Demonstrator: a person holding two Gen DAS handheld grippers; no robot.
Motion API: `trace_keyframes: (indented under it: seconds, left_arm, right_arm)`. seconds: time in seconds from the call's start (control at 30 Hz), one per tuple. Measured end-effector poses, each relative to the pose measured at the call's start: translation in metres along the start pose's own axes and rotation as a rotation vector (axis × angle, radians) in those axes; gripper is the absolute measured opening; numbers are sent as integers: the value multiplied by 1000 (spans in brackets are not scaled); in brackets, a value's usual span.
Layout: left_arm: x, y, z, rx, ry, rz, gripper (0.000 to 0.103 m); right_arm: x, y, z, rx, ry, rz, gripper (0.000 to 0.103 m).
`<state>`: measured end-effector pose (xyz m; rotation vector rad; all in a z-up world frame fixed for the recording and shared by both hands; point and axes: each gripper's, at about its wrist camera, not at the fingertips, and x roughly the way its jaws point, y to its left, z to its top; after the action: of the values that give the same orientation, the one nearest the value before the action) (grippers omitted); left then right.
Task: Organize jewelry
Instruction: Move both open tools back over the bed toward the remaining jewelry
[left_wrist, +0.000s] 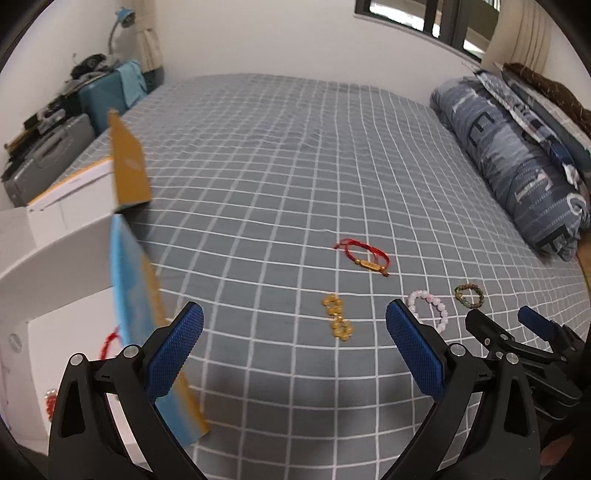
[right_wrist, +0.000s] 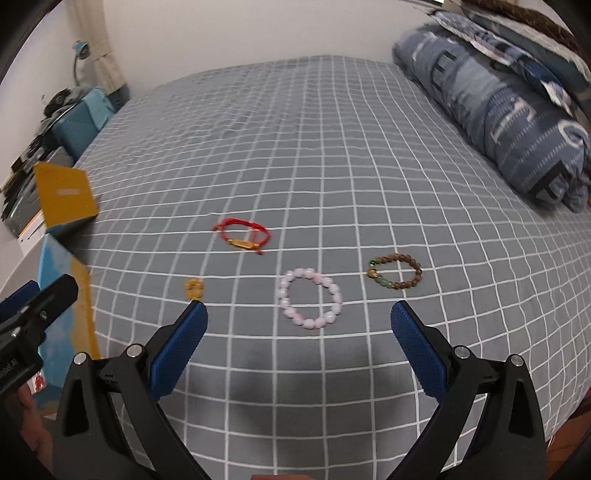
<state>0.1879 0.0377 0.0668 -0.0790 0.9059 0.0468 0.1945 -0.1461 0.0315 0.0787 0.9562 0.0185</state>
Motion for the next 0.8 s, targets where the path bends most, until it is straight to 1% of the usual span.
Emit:
trace_keyframes:
  seconds: [0.1,0.2,0.27,0.43,0.57,0.6,0.67,0.8]
  left_arm:
    - [20,-9,3,26,21,-8,97]
    - [44,-14,5,38,58,-10,97]
    - [57,-17,5,47,74,-3,97]
    - [94,-24,1,44,127,-1,97]
    - [112,-32,-6,65,132,-8,97]
    - [116,-36,-8,79,132,7,97]
    - [124,-41,-11,90,136,25,97]
    - [138,-41,-14,73,161,29,97]
  right_arm:
    - [18,-8,1,25,34,-1,95]
    - [31,-14,3,41,56,-4,90]
    - [41,-18,4,50,68,-16,89]
    - [65,-26,4,62,106,-11,86]
    - [83,-28,1,71,137,-7,85]
    - [86,-29,0,73,145,-7,84]
    - [94,-32,-1,84,159,1,80]
    - [106,-35,-3,88,181,-2,75]
